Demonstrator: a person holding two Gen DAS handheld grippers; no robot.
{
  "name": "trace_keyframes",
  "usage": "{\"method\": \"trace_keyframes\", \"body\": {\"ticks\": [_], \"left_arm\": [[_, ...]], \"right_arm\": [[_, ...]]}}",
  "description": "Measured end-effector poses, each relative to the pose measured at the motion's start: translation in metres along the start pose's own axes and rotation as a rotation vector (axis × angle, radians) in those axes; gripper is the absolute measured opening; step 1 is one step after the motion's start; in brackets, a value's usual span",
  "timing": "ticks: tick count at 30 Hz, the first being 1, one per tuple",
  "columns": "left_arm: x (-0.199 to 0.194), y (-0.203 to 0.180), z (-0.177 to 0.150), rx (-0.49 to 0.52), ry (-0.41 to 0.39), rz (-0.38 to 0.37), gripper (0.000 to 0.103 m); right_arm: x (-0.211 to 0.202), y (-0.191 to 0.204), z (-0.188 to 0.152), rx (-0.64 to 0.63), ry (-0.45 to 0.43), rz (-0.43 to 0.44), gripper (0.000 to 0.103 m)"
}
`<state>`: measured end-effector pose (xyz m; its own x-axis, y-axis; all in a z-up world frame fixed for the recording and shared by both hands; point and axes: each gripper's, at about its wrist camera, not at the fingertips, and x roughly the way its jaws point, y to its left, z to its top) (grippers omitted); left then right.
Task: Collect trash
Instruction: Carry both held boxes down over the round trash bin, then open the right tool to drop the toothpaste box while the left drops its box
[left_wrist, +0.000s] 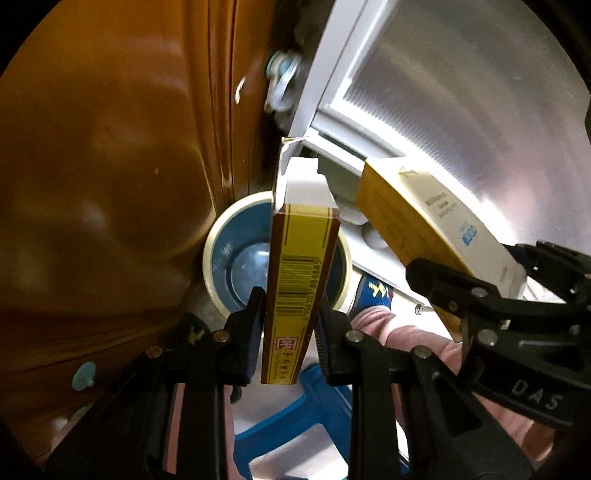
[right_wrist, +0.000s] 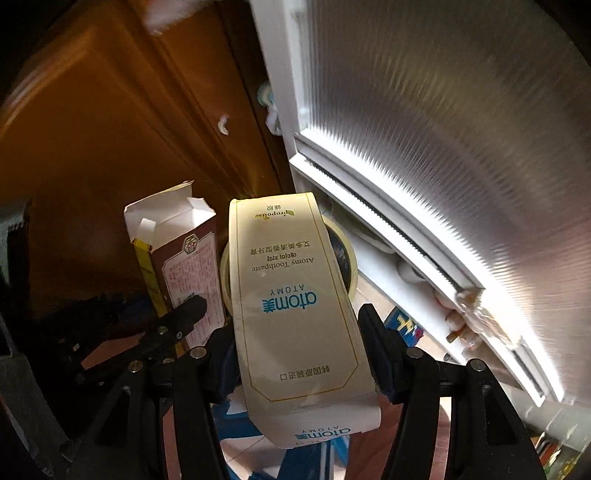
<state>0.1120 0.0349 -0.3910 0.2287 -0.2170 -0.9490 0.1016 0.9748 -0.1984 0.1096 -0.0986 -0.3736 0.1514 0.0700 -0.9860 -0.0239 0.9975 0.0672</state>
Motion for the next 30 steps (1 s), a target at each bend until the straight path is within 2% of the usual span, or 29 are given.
{"method": "trace_keyframes", "body": {"ticks": [7,11,15,16,18,20,25,30], "left_arm": [[0.028,0.002,0.017,0.001,0.036,0.018,0.023],[0.036,0.004,0.028,0.022,0.045,0.048,0.023],[0.038,0.0,0.032,0.046,0.073,0.059,0.023],[0.039,0.0,0.034,0.051,0.079,0.062,0.026],[0.038,-0.003,0.038,0.064,0.09,0.06,0.037],[0.035,-0.006,0.041,0.077,0.078,0.08,0.058],[0.023,-0.014,0.043,0.103,0.053,0.106,0.062],[-0.01,-0.026,0.038,0.139,0.011,0.118,0.067]], "right_arm": [[0.038,-0.016,0.013,0.03,0.069,0.036,0.06],[0.052,-0.019,0.021,0.035,0.078,0.038,0.061],[0.057,-0.026,0.028,0.057,0.09,0.025,0.067],[0.058,-0.026,0.031,0.064,0.088,0.032,0.068],[0.056,-0.029,0.033,0.074,0.079,0.057,0.076],[0.05,-0.03,0.036,0.067,0.058,0.063,0.078],[0.031,-0.027,0.041,0.047,0.025,0.065,0.079],[-0.007,-0.022,0.032,0.038,-0.023,0.069,0.079]]}}
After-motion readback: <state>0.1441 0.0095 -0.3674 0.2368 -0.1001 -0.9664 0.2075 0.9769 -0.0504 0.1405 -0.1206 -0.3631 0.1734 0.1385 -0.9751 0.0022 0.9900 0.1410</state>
